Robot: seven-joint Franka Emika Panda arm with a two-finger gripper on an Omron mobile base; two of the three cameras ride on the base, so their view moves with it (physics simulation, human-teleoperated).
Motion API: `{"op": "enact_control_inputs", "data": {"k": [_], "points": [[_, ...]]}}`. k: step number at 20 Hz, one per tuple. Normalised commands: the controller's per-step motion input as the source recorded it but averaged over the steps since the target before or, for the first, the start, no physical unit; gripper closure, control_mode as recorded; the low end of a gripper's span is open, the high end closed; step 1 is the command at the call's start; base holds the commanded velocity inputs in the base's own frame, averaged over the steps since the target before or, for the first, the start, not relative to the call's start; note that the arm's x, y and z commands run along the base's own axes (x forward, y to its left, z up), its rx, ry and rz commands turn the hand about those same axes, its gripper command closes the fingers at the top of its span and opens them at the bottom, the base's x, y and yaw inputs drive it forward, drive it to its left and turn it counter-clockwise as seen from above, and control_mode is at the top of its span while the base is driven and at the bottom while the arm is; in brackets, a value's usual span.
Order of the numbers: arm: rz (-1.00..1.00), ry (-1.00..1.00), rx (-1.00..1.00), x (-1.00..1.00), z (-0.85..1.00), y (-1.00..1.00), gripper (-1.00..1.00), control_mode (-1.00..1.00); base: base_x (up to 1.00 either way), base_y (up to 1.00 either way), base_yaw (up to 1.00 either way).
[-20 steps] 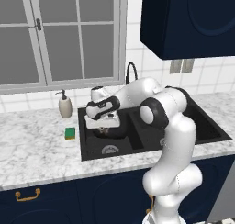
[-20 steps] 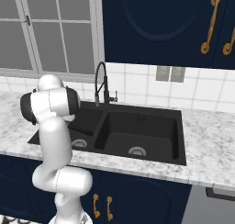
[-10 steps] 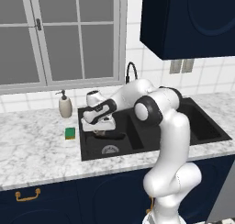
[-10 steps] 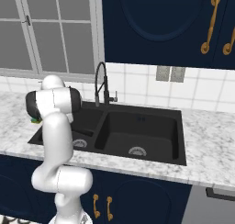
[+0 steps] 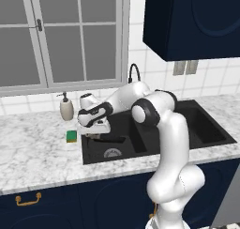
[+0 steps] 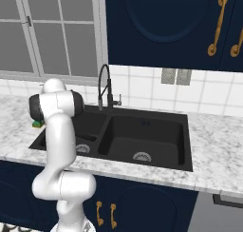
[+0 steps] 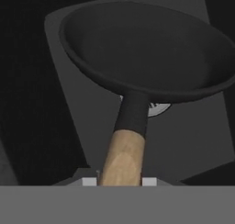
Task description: Pick the pan and sponge and place them into the sink. Then turn on the water.
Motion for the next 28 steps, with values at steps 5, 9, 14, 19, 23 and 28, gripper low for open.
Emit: {"op": "enact_control_inputs", "data": {"k": [5, 9, 14, 19, 23, 28], "points": [[0.0, 0.0, 0.0, 0.0, -0.03, 0.03, -1.0, -1.0, 0.0, 0.0, 0.0], [0.0, 0.0, 0.0, 0.0, 0.01, 0.0, -1.0, -1.0, 0.0, 0.0, 0.0], [0.0, 0.09, 0.0, -0.06, 0.48, 0.01, -1.0, -1.0, 0.0, 0.0, 0.0], [0.0, 0.0, 0.0, -0.11, 0.62, 0.51, -1.0, -1.0, 0.0, 0.0, 0.0], [0.11, 0.0, 0.0, 0.0, 0.23, 0.82, -1.0, -1.0, 0.0, 0.0, 0.0], [0.12, 0.01, 0.0, 0.04, 0.0, 0.75, -1.0, -1.0, 0.0, 0.0, 0.0]]}}
